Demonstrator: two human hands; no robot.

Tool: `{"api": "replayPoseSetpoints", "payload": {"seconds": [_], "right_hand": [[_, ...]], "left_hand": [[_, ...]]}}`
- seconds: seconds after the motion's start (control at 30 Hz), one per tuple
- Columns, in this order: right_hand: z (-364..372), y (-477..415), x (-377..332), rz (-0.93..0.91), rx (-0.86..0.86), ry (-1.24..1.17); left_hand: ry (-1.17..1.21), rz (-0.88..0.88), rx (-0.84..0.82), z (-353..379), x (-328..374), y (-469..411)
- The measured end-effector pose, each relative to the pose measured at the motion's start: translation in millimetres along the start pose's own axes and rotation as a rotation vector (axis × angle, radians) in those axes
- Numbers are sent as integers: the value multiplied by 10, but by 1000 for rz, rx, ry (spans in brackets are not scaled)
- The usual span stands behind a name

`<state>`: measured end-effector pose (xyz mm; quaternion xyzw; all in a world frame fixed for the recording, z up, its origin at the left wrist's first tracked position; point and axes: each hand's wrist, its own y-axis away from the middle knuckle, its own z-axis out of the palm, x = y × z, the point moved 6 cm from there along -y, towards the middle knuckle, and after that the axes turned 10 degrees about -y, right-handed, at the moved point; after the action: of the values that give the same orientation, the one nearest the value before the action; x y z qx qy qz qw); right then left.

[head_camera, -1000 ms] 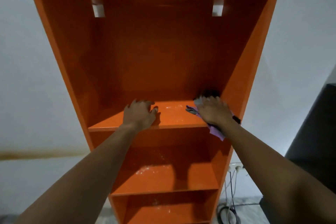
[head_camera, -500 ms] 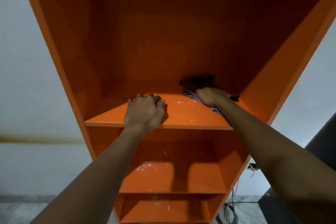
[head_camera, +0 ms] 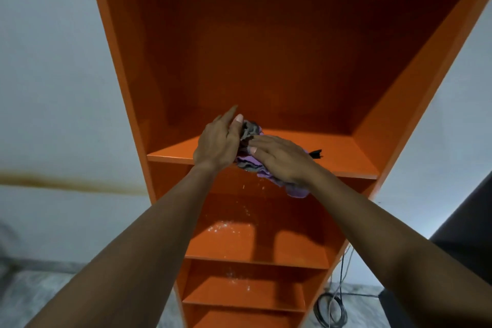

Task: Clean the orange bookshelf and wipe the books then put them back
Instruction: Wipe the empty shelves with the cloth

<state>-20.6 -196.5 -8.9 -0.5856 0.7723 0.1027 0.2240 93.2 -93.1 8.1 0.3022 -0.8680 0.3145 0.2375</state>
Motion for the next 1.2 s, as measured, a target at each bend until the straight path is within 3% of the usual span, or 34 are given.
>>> {"api": "replayPoseSetpoints", "payload": {"seconds": [0.13, 0.27, 0.33, 0.43, 0.53, 0.6, 0.67, 0.77, 0.83, 0.9, 1.1, 1.2], "right_hand": [[105, 172, -160, -101, 81, -16], [122, 384, -234, -181, 270, -63], [101, 435, -244, -208, 270, -159], [-95, 393, -211, -84, 265, -522], [-441, 257, -170, -28, 497, -792], [-606, 132, -64, 57, 675, -873], [-621, -42, 133, 191, 761, -779], [-407, -332, 359, 445, 502, -209], [-269, -478, 400, 521, 328, -11], [-175, -757, 324, 493, 257, -18], [62, -1448, -23, 379, 126, -47], [301, -1850, -428, 210, 15, -98]], "left_hand": [[115, -1, 39, -131, 63, 131], [207, -83, 48, -210, 31, 275], [213, -101, 56, -237, 25, 351], [228, -104, 58, -277, -37, 363], [94, -96, 59, -388, -176, 295], [-64, -85, 50, -465, -291, 281], [-239, -101, 55, -523, -464, 290], [-464, -91, 174, -578, -652, 430], [-503, -47, 238, -503, -706, 552], [-466, -13, 328, -454, -784, 644], [-424, 19, 349, -444, -795, 650], [-477, 21, 339, -439, -797, 650]]}}
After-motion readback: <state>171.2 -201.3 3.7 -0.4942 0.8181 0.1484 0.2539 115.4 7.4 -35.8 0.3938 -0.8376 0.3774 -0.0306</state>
